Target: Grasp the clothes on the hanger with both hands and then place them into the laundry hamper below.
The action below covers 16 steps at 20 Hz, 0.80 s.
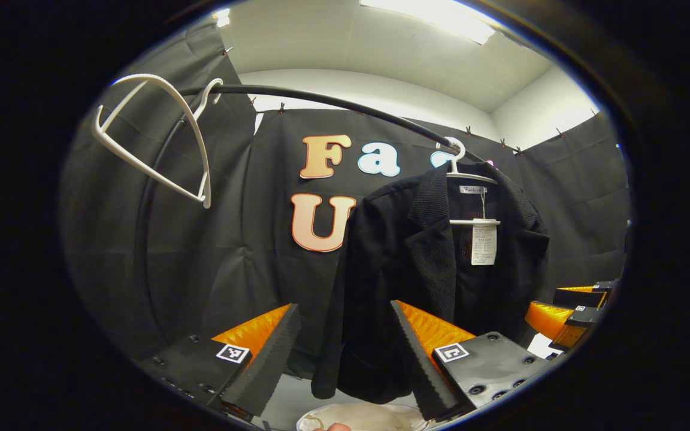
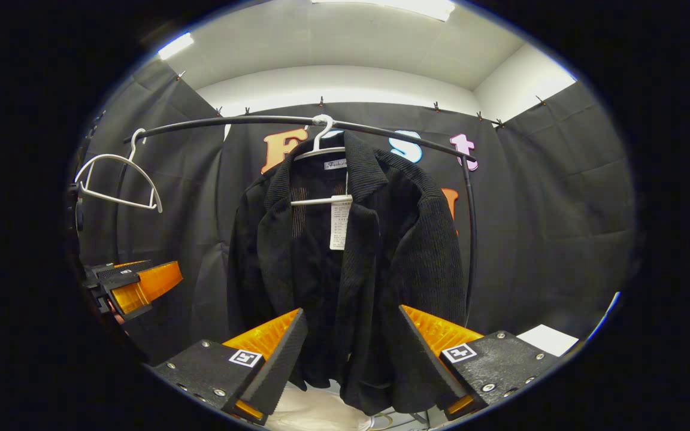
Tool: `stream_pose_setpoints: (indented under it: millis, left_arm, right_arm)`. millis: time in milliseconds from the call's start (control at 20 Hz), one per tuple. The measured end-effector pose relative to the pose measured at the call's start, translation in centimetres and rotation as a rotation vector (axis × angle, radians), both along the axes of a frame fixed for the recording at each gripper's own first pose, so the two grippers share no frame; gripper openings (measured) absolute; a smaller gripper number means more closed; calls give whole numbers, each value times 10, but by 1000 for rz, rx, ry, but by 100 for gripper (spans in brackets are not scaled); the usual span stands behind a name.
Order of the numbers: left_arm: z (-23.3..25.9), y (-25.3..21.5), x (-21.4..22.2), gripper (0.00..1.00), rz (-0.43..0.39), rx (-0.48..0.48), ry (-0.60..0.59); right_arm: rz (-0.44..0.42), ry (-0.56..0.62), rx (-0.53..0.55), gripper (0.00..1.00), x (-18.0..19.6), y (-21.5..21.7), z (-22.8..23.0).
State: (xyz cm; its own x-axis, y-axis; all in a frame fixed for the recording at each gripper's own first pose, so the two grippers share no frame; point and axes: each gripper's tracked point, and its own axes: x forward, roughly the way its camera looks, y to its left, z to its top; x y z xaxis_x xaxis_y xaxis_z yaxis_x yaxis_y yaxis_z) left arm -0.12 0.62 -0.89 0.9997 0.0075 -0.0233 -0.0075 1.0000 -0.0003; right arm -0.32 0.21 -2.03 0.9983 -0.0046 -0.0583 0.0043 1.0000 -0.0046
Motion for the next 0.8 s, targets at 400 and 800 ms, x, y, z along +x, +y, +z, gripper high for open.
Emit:
stream_pose_setpoints:
  millis: [400,800]
  left_arm:
    - [5,0,-3,100,2,28,-8]
    - [14,5,-17,96,5,31,-32]
  right_arm:
    - [35,27,14,93,56,-1,-13]
    - [23,61,40,94,118,-6,-33]
